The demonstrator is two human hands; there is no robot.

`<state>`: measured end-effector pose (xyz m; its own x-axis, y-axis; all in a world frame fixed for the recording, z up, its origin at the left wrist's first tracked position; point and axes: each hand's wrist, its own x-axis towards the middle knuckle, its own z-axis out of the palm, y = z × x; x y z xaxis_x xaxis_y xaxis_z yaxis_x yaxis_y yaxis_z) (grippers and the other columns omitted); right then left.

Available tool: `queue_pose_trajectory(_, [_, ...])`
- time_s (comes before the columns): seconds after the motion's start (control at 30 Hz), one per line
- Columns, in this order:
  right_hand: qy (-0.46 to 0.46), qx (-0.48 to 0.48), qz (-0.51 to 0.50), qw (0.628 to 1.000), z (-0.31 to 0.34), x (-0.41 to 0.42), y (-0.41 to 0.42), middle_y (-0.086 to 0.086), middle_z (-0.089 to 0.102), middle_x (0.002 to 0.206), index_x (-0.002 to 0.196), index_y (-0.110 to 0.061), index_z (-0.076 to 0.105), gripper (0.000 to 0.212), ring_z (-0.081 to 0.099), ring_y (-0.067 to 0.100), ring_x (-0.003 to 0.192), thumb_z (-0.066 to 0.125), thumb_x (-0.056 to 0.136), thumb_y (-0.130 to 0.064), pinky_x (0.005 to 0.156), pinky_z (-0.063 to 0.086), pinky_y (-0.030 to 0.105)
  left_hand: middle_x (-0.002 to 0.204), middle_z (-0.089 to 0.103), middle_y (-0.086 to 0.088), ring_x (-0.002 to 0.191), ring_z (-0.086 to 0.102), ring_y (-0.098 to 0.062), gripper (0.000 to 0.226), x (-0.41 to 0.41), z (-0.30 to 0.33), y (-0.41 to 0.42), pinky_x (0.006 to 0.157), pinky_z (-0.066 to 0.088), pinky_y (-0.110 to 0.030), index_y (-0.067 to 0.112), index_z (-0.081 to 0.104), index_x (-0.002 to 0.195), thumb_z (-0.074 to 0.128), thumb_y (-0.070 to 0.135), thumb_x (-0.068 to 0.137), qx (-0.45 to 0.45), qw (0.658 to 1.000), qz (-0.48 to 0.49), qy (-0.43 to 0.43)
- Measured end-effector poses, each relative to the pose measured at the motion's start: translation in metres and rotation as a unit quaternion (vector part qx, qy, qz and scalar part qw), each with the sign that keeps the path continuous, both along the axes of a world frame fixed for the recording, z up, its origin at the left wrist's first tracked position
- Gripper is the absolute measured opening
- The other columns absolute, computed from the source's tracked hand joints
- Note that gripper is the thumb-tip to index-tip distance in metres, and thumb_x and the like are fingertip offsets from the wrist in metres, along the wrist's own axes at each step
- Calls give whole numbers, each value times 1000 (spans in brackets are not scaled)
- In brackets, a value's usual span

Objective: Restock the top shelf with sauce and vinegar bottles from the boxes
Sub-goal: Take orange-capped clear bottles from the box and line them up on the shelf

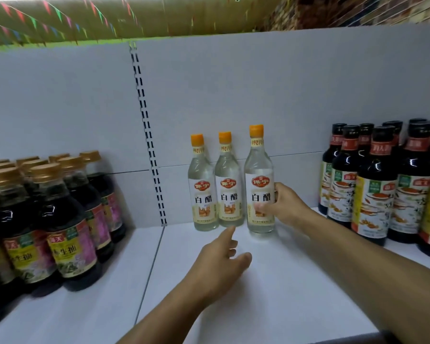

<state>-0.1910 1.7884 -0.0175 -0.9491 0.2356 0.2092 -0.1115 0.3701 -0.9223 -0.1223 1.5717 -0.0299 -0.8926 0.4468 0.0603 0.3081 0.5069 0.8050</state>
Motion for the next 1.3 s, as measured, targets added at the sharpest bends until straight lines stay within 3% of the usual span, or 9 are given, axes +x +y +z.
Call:
queue_pose_trajectory(0.3, [-15, -15, 2, 1000, -6, -27, 5, -7, 69, 103, 108, -22, 57, 36, 67, 15, 97, 78, 81, -12, 84, 54, 36, 146, 47, 5, 127, 50, -11, 66, -19, 0, -3, 98, 40, -23, 37, 21, 151, 56, 36, 96, -2, 1000, -9, 6])
queue_pose_trajectory(0.43, [-10, -18, 7, 1000, -7, -34, 8, -6, 69, 101, 99, -26, 56, 31, 66, 14, 93, 76, 83, -8, 86, 53, 37, 145, 48, 5, 127, 50, -12, 66, -26, -2, -3, 99, 42, -24, 36, 20, 152, 56, 37, 96, -2, 1000, -6, 6])
queue_pose_trajectory(0.67, [-4, -17, 25, 1000, -8, -43, 7, -9, 68, 97, 101, -24, 55, 33, 66, 6, 88, 73, 83, -3, 69, 52, 22, 145, 48, 3, 128, 50, -14, 66, -36, -6, 0, 106, 43, -31, 34, 21, 152, 56, 34, 96, 2, 1000, 2, -5])
queue_pose_trajectory(0.8, [-11, -11, 13, 1000, -11, -45, 10, -8, 67, 104, 114, -20, 53, 42, 65, 10, 94, 76, 81, -8, 81, 54, 31, 145, 49, 2, 128, 51, -15, 66, -39, -7, 0, 106, 43, -32, 34, 22, 152, 56, 34, 96, 1, 1000, 7, -8])
queue_pose_trajectory(1.0, [-11, 24, -24, 999, -11, -49, 6, -9, 67, 103, 101, -30, 53, 41, 65, 16, 98, 81, 77, -12, 87, 53, 37, 144, 50, -1, 127, 51, -18, 65, -40, -7, 2, 106, 44, -34, 33, 23, 153, 56, 32, 96, 0, 1000, 14, -9])
queue_pose_trajectory(1.17, [-45, 74, -51, 995, -4, -45, 3, -4, 69, 112, 115, -24, 55, 48, 66, 19, 102, 83, 76, -20, 90, 54, 40, 144, 50, -2, 127, 51, -19, 66, -38, -5, 5, 106, 44, -35, 31, 22, 153, 56, 31, 96, 2, 1000, 18, -13])
queue_pose_trajectory(1.3, [-58, 139, -92, 984, 7, -33, 1, 0, 63, 122, 125, -18, 48, 57, 61, 19, 102, 80, 79, -26, 81, 53, 37, 143, 51, -3, 126, 52, -19, 65, -28, 0, 9, 101, 44, -31, 28, 24, 152, 56, 30, 96, 6, 1000, 19, -5])
